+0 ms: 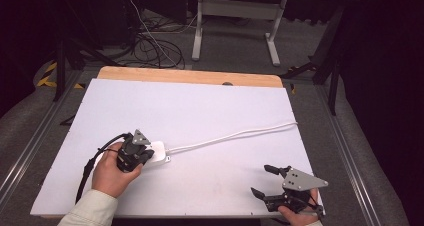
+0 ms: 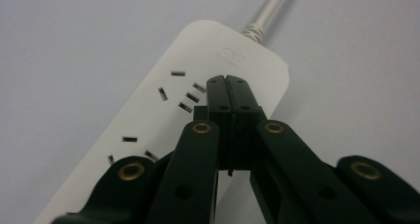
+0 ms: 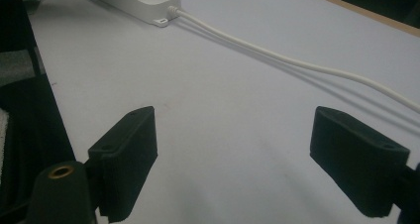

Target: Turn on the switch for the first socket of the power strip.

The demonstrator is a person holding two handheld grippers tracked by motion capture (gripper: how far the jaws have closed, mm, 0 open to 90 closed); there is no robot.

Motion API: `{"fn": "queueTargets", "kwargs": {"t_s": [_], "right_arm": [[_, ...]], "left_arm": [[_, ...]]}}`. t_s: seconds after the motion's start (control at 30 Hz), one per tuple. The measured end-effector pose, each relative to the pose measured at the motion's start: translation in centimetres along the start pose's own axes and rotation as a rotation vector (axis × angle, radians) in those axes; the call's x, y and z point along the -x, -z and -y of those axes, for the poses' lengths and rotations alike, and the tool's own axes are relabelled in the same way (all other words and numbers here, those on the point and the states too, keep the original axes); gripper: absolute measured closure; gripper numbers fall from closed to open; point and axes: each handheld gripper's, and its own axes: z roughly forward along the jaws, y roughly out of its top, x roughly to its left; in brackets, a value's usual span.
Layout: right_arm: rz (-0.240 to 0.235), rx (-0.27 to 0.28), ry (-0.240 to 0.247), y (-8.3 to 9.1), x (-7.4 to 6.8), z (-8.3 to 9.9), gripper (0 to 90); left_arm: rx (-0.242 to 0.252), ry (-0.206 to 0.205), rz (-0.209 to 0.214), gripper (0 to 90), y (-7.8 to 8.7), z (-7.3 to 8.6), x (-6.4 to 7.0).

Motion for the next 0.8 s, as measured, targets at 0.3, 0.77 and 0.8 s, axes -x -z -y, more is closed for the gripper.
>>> {"fn": "queueTargets", "kwargs": {"t_s": [0.3,0.77,0.8], "right_arm": [[0.0,-0.004,-0.004,-0.07,-0.05,0.0,19.2],[0.002,-0.006,-0.003,-0.14,-0.06,0.0,19.2],[0.002,-0.006,-0.003,-0.14,-0.05,0.01,19.2]], "left_arm": [[-0.002,0.003,0.004,90.0,-0.06,-0.01,-0.05],[0.005,-0.003,-0.027,90.0,-0.08,0.14,0.22],[0.004,-0.006,-0.026,90.0,-0.1,0.12,0.21]]}}
